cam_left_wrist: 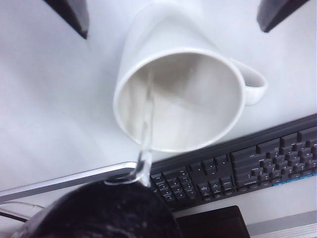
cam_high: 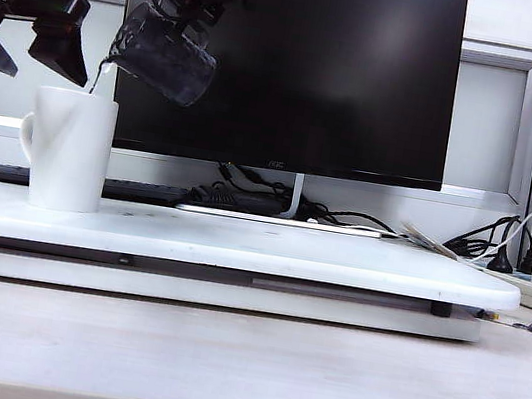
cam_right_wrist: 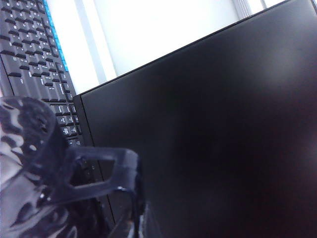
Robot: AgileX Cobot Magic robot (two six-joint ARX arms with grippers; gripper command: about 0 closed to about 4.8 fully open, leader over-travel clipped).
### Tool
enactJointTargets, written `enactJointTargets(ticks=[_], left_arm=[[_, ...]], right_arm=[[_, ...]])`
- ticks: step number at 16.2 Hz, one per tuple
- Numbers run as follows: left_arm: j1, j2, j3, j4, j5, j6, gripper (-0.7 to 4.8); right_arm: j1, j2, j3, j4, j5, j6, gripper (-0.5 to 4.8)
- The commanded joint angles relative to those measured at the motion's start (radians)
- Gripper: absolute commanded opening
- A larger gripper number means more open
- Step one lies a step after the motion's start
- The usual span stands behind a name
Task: Carefully pick up the black cup and pour some water from the black cup into the white cup.
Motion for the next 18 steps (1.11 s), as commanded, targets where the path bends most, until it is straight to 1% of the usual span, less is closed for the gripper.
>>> enactJointTargets(ticks=[1, 4, 8, 11, 12, 15, 16, 17, 18], left_arm=[[0.002, -0.005, 0.001, 0.006, -0.003, 0.0, 4.79], [0.002, -0.014, 0.001, 0.005, -0.003, 0.0, 4.79], [0.002, -0.026, 0.001, -0.004, -0.003, 0.0, 4.79], [0.002, -0.044, 0.001, -0.018, -0.003, -0.001, 4.79], [0.002, -0.06, 0.001, -0.016, -0.003, -0.001, 4.79], [0.002, -0.093, 0.001, -0.013, -0.002, -0.001, 4.79], [0.002, -0.109, 0.001, -0.024, -0.003, -0.001, 4.79], [0.002, -0.119, 0.002, -0.027, -0.003, -0.005, 4.79], [0.0, -0.127, 0.002, -0.016, 0.01, -0.037, 4.79]], right_arm=[[0.007, -0.016, 0.011, 0.041, 0.003, -0.004, -0.06], [0.008, -0.016, 0.011, 0.041, 0.003, 0.013, -0.06], [0.008, -0.016, 0.011, 0.041, 0.006, 0.153, -0.06], [0.005, -0.016, 0.011, 0.041, 0.049, 0.344, -0.06], [0.0, -0.017, 0.011, 0.041, 0.071, 0.426, -0.06], [-0.039, -0.04, 0.011, 0.009, 0.088, 0.675, -0.06], [-0.064, -0.067, 0.011, -0.016, 0.125, 0.719, -0.06], [-0.092, -0.106, 0.011, -0.058, 0.131, 0.752, -0.06], [-0.116, -0.146, 0.011, -0.105, 0.124, 0.8, -0.06]])
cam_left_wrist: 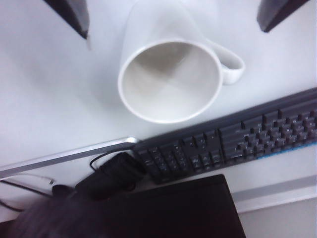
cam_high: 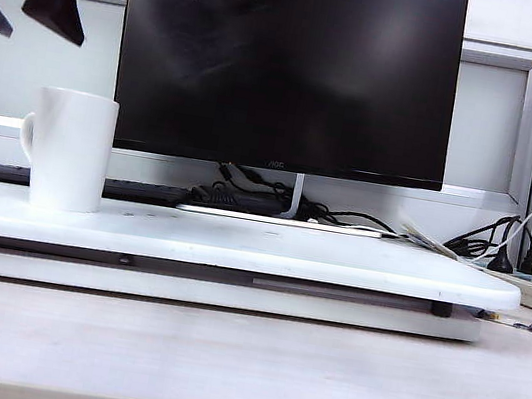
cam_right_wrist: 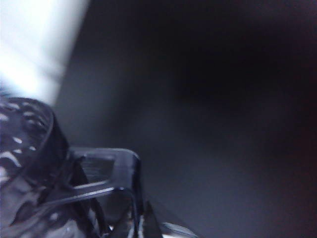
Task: Carefully pick up the black cup and pour some water from the black cup into the white cup.
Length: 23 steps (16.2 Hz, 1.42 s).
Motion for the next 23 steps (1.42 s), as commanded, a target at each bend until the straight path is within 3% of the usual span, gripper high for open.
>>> enactJointTargets(ticks=[1, 2, 3, 7, 10, 14, 18, 20, 23], left_arm=[[-0.001, -0.024, 0.002, 0.06, 0.082, -0.114, 4.79], [-0.007, -0.024, 0.002, 0.139, 0.181, -0.199, 4.79], [-0.048, -0.024, 0.002, 0.2, 0.208, -0.231, 4.79], [-0.232, -0.024, 0.002, 0.193, 0.192, -0.22, 4.79], [-0.3, -0.024, 0.002, 0.194, 0.14, -0.202, 4.79], [-0.298, -0.024, 0.002, 0.192, 0.137, -0.18, 4.79], [-0.298, -0.024, 0.002, 0.163, 0.089, -0.164, 4.79], [-0.298, -0.024, 0.001, 0.152, 0.076, -0.094, 4.79], [-0.297, -0.023, 0.001, 0.152, 0.061, -0.082, 4.79]], right_arm=[[-0.059, -0.119, 0.011, -0.088, 0.0, 0.147, -0.06], [-0.082, -0.158, 0.009, -0.135, -0.023, 0.18, -0.06], [-0.103, -0.194, 0.009, -0.187, -0.051, 0.183, -0.06], [-0.121, -0.264, -0.006, -0.387, -0.046, 0.233, -0.06], [-0.128, -0.333, -0.161, -0.402, -0.064, 0.293, -0.06], [-0.129, -0.347, -0.36, -0.245, -0.104, 0.36, -0.06], [-0.134, -0.347, -0.66, 0.085, -0.113, 0.431, -0.06], [-0.153, -0.346, -0.864, 0.324, -0.154, 0.521, -0.06], [-0.182, -0.319, -0.933, 0.382, -0.231, 0.532, -0.06]])
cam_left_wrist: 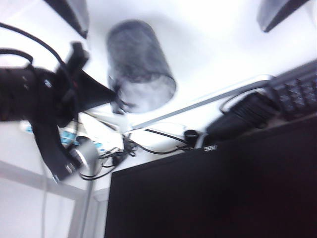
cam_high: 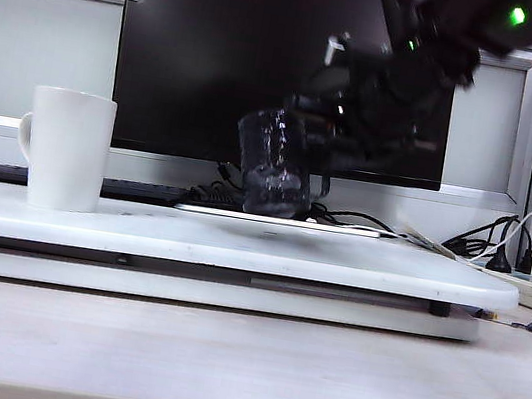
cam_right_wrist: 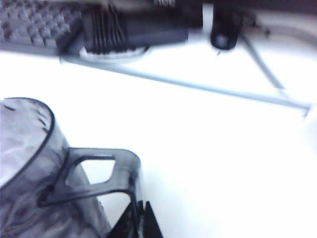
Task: Carefully pick up the black cup and pour some water from the black cup into the white cup.
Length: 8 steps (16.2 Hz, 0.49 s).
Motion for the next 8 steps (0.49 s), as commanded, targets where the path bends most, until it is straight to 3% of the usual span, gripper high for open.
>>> enactJointTargets(ticks=[1, 8], left_arm=[[0.001, -0.002, 0.001, 0.009, -0.021, 0.012, 4.79], [0.001, -0.001, 0.001, -0.009, -0.034, 0.035, 4.79]], right_arm=[[-0.027, 0.038, 0.001, 0.08, -0.098, 0.016, -0.06], [-0.046, 0.161, 0.003, 0.12, -0.154, 0.016, -0.06]])
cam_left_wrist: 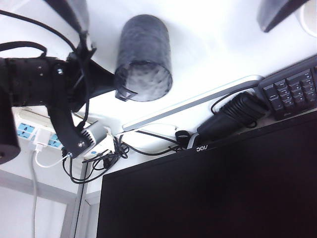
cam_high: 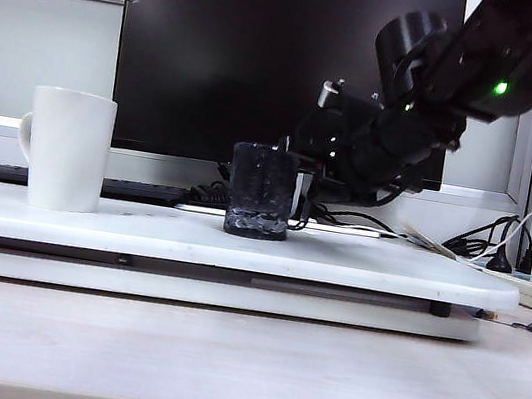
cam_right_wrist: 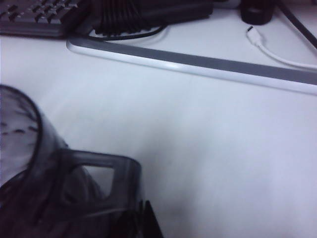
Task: Carefully pick up the black cup and pour some water from the black cup into the white cup.
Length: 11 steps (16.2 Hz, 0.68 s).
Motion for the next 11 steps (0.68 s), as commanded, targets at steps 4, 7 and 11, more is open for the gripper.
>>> enactJointTargets(ticks=[4, 7, 11], left_arm=[[0.001, 0.001, 0.001, -0.013, -0.011, 0.016, 4.79], [0.001, 0.002, 0.001, -0.014, -0.011, 0.016, 4.79], [0.001, 0.002, 0.001, -0.021, -0.011, 0.016, 4.79]], right_arm=[[0.0, 0.029, 0.002, 0.004, -0.02, -0.012, -0.06], [0.0, 0.029, 0.002, 0.004, -0.02, -0.013, -0.06], [0.0, 0.025, 0.002, 0.003, -0.02, -0.017, 1.73]])
